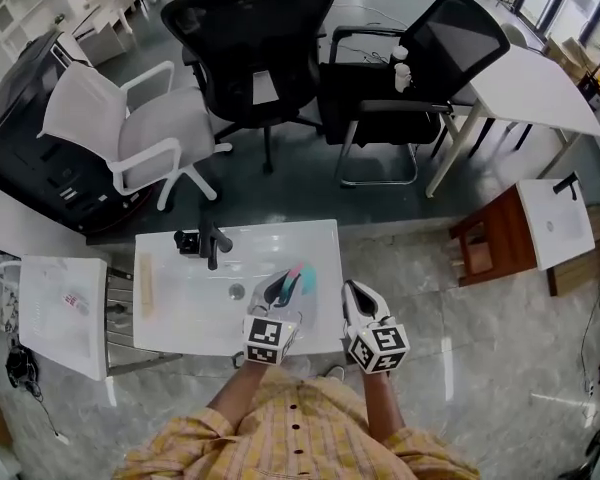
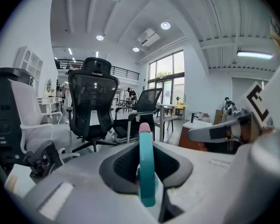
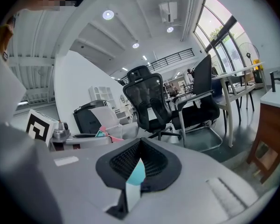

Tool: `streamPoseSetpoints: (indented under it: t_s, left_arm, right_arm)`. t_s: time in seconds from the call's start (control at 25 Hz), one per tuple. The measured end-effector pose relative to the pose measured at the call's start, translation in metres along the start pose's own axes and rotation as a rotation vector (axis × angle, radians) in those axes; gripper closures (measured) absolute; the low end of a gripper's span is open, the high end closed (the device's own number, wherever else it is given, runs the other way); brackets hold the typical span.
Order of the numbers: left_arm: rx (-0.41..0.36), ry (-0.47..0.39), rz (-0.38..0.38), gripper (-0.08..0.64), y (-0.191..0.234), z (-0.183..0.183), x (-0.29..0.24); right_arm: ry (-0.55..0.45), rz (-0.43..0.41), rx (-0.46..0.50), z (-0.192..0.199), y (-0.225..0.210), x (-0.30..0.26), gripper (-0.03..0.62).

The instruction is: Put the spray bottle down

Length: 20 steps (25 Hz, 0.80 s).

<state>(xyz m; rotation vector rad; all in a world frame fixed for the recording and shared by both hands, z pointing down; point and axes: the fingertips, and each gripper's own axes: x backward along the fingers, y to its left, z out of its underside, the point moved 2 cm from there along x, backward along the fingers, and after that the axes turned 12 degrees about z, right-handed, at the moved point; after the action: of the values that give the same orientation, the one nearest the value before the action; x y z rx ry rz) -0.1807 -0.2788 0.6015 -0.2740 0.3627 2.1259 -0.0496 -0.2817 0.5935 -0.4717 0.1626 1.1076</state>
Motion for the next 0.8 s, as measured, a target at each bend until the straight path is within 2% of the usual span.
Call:
streamPoseSetpoints:
  t_s: [0.8]
  left_arm:
    - [-0.036, 0.038, 0.084, 0.494, 0.026, 0.001, -0.063]
  right_arm:
    - [0.015, 0.055, -0.035, 0.004, -0.016, -0.032, 0.594]
